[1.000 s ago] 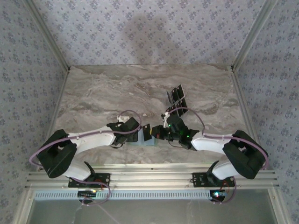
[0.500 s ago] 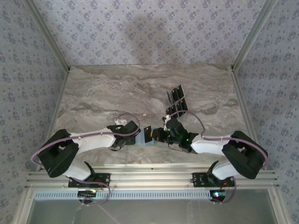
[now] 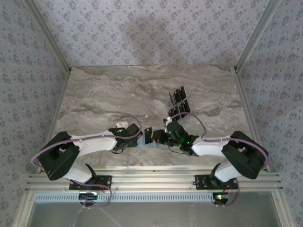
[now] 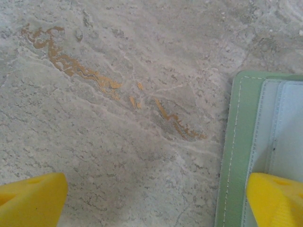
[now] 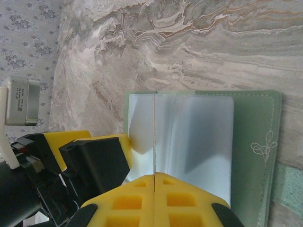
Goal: Put the credit cards into the card holder
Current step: Insert the credit card into the card slot.
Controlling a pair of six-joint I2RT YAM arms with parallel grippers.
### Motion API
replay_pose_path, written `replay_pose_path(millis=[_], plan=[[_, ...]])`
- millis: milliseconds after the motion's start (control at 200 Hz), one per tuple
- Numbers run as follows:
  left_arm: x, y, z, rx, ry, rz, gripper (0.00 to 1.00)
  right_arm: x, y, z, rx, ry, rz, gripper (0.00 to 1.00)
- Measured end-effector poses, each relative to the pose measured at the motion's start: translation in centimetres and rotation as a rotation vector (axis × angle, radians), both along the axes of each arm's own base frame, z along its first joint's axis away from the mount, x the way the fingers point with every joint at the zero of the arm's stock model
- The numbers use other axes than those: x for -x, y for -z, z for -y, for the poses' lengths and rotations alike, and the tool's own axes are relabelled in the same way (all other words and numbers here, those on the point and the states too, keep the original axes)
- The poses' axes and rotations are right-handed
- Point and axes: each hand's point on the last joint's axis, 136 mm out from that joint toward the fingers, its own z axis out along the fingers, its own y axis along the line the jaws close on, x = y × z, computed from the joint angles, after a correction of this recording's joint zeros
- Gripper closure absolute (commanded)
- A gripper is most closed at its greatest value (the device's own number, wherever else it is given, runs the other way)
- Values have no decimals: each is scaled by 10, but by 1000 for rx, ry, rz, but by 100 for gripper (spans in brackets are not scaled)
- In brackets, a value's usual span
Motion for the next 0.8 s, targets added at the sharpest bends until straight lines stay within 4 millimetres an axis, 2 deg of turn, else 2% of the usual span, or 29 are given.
replay_pose_path(millis=[430,800], plan=[[1,0,-1,3,-5,4,3,1,14,-10,-11,2,-20,100],[2,0,-2,4,-6,5,3,-4,14,-13,-35,34,-19,100]])
